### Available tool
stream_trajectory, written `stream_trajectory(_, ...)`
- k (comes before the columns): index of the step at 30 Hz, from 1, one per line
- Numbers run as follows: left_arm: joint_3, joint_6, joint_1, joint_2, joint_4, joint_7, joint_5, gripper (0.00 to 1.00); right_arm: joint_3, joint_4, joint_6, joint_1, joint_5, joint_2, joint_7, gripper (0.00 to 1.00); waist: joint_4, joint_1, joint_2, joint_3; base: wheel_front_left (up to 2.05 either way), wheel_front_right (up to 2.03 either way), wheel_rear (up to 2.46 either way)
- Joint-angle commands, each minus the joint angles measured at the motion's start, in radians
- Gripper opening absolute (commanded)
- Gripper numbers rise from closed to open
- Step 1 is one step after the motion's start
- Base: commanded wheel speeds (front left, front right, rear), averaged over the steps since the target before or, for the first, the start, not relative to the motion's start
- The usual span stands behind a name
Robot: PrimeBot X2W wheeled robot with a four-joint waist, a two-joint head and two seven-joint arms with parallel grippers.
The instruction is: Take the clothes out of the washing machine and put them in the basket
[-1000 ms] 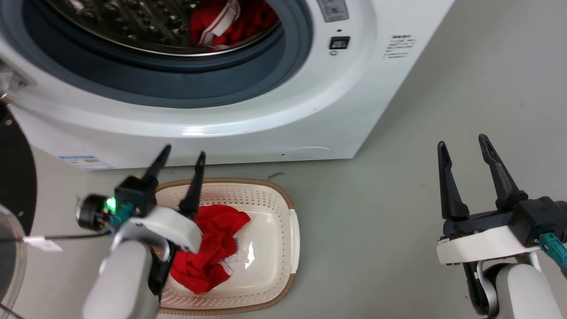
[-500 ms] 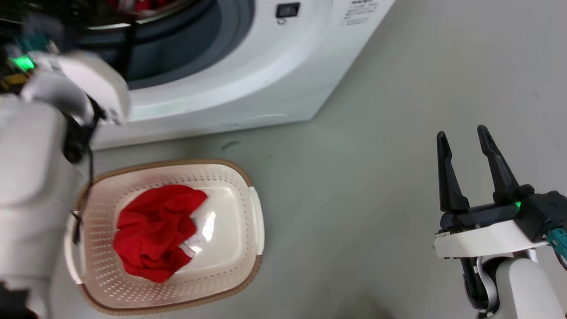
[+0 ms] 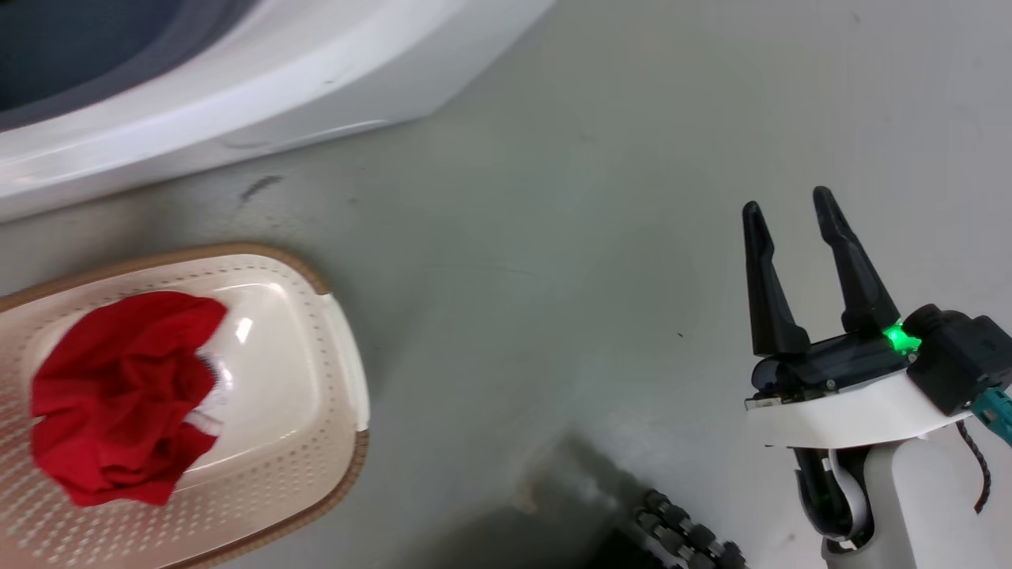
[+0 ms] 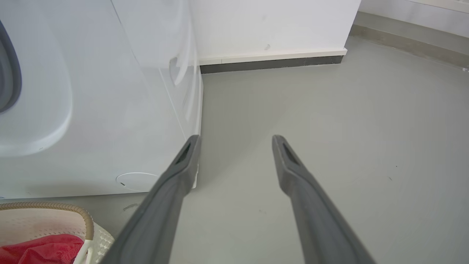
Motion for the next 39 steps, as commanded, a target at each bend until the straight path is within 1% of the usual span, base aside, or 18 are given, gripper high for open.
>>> stream_trajectory(1,0.001,0.005,-0.05,0.019,0.029,0.044,0.002,1.0,0.018,-0.011,-0.001,-0.01,0.017,0.003,-0.002,1.0,-0.076,-0.0002,0.0,0.064,0.0,0.0,0.0)
stream_trajectory(2,-0.003,0.006,-0.069,0.027,0.043,0.069,0.006,1.0,0.027,-0.014,-0.001,-0.009,0.023,0.003,-0.002,1.0,-0.087,-0.0002,0.0,0.071,0.0,0.0,0.0)
stream_trajectory(4,-0.007,0.013,-0.1,0.023,0.066,0.093,0.01,1.0,0.026,-0.019,-0.001,0.005,0.03,0.002,-0.002,1.0,-0.094,-0.0002,0.0,0.079,0.0,0.0,0.0)
stream_trajectory(8,-0.021,0.03,-0.139,0.011,0.124,0.134,0.018,1.0,0.01,-0.029,-0.001,0.022,0.042,0.002,-0.002,1.0,-0.09,-0.0002,0.0,0.098,0.0,0.0,0.0)
stream_trajectory(13,-0.022,0.05,-0.152,-0.007,0.188,0.133,0.011,1.0,0.009,-0.035,-0.001,0.034,0.039,0.002,-0.002,1.0,-0.087,-0.0002,0.0,0.111,0.0,0.0,0.0)
stream_trajectory(15,-0.028,0.048,-0.151,-0.01,0.207,0.127,0.012,1.0,0.006,-0.036,-0.001,0.032,0.041,0.002,-0.002,1.0,-0.084,-0.0002,0.0,0.114,0.0,0.0,0.0)
stream_trajectory(17,-0.034,0.04,-0.148,-0.013,0.224,0.117,0.011,0.0,0.006,-0.038,-0.001,0.027,0.043,0.002,-0.002,1.0,-0.082,-0.0002,0.0,0.117,0.0,0.0,0.0)
stream_trajectory(20,-0.033,0.035,-0.16,-0.019,0.242,0.09,0.003,0.0,0.015,-0.039,-0.001,0.013,0.035,0.002,-0.002,1.0,-0.077,-0.0002,0.0,0.121,0.0,0.0,0.0)
stream_trajectory(26,-0.041,0.021,-0.195,-0.002,0.235,0.008,0.006,0.0,0.009,-0.03,-0.001,-0.026,0.018,0.002,-0.002,1.0,-0.074,-0.0002,0.0,0.108,0.0,0.0,0.0)
stream_trajectory(31,-0.05,0.014,-0.153,-0.019,0.226,-0.13,0.001,0.0,-0.026,-0.017,-0.001,-0.05,-0.014,0.002,-0.002,1.0,-0.03,-0.0002,0.0,0.051,0.0,0.0,0.0)
stream_trajectory(35,-0.053,0.007,-0.1,-0.04,0.225,-0.274,-0.016,0.0,-0.054,-0.007,-0.001,-0.049,-0.042,0.002,-0.002,1.0,0.012,-0.0002,0.0,-0.012,0.0,0.0,0.0)
stream_trajectory(36,-0.053,0.007,-0.1,-0.04,0.225,-0.274,-0.016,0.0,-0.054,-0.007,-0.001,-0.049,-0.042,0.002,-0.002,1.0,0.012,-0.0002,0.0,-0.012,0.0,0.0,0.0)
stream_trajectory(39,-0.052,0.002,-0.048,-0.066,0.229,-0.361,-0.043,0.0,-0.065,0.008,-0.001,-0.039,-0.074,0.002,-0.002,1.0,0.047,-0.0002,0.0,-0.064,0.0,0.0,0.0)
